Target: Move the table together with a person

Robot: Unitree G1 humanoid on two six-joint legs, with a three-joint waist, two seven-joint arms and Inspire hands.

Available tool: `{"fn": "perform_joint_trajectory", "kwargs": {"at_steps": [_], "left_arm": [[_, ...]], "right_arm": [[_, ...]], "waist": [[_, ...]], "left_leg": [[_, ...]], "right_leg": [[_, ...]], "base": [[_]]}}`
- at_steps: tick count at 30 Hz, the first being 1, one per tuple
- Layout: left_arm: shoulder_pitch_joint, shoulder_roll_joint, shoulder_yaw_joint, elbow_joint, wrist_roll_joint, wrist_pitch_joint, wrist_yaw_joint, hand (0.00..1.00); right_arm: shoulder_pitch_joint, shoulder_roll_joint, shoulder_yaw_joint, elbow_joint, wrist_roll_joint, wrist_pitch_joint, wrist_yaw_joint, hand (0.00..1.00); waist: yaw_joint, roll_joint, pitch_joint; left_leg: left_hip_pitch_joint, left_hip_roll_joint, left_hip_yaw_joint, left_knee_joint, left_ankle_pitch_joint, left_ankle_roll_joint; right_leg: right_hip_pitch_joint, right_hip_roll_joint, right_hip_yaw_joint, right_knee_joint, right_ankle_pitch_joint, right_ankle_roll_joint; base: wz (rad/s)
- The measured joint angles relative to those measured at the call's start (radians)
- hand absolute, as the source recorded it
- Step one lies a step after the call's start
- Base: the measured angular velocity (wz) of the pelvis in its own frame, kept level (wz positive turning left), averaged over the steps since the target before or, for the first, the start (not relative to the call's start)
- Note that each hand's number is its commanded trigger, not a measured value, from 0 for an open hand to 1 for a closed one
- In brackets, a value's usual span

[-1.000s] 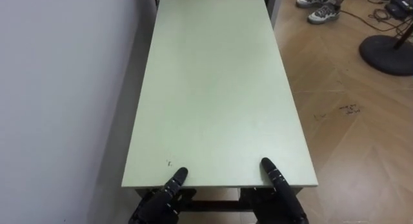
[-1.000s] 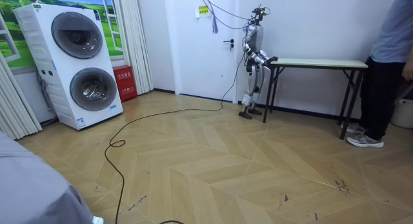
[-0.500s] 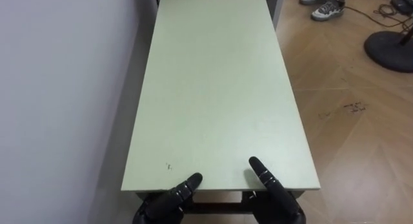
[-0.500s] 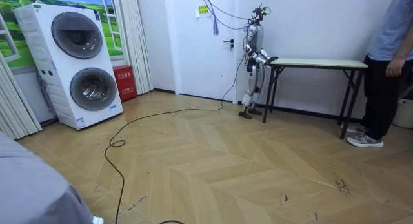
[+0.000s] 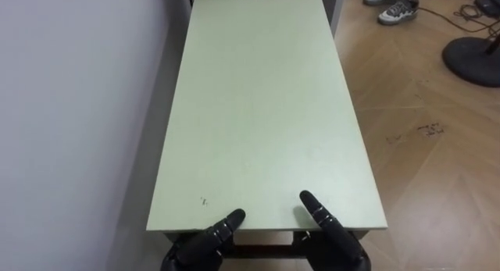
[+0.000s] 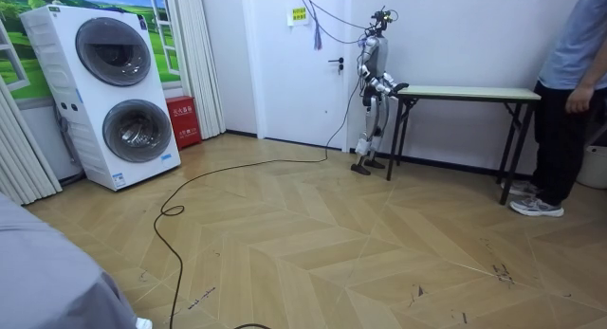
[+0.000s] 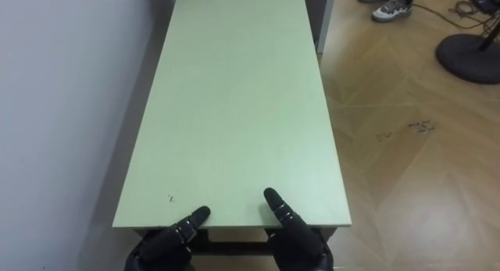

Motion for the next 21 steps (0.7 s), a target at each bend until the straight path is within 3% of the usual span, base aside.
{"fn": "perform_joint_trajectory", "kwargs": {"at_steps": [5, 12, 16, 21], "left_arm": [[0.000, 0.000, -0.004, -0.001, 0.062, 0.000, 0.000, 0.00], [-0.001, 0.014, 0.000, -0.007, 0.153, 0.000, -0.030, 0.00], [-0.001, 0.029, 0.002, -0.007, 0.176, -0.001, -0.065, 0.00], [-0.002, 0.060, -0.017, -0.031, 0.240, -0.004, -0.127, 0.00]], "right_arm": [[0.000, -0.006, 0.001, 0.000, -0.039, -0.001, 0.002, 0.00], [0.000, -0.048, -0.001, 0.000, -0.164, -0.005, 0.047, 0.00], [0.001, -0.053, 0.000, 0.000, -0.205, -0.005, 0.067, 0.00], [0.001, -0.097, 0.025, 0.000, -0.287, 0.003, 0.132, 0.00]], "waist": [[0.000, 0.000, -0.0003], [-0.002, -0.003, -0.0030], [0.000, -0.010, -0.0064], [0.001, -0.010, -0.0065]], "left_leg": [[0.000, 0.000, 0.000, 0.000, 0.000, 0.000], [-0.002, 0.000, 0.000, 0.000, 0.001, 0.002], [-0.011, 0.001, 0.001, 0.009, 0.002, 0.003], [-0.018, 0.003, 0.005, 0.019, -0.003, 0.006]], "right_leg": [[-0.001, 0.000, 0.000, 0.000, 0.000, 0.000], [0.000, 0.000, -0.001, 0.002, 0.000, 0.000], [0.000, 0.001, -0.005, 0.003, 0.000, -0.001], [-0.001, 0.001, -0.004, 0.005, 0.001, -0.001]], "base": [[0.00], [0.00], [0.02], [0.00]]}}
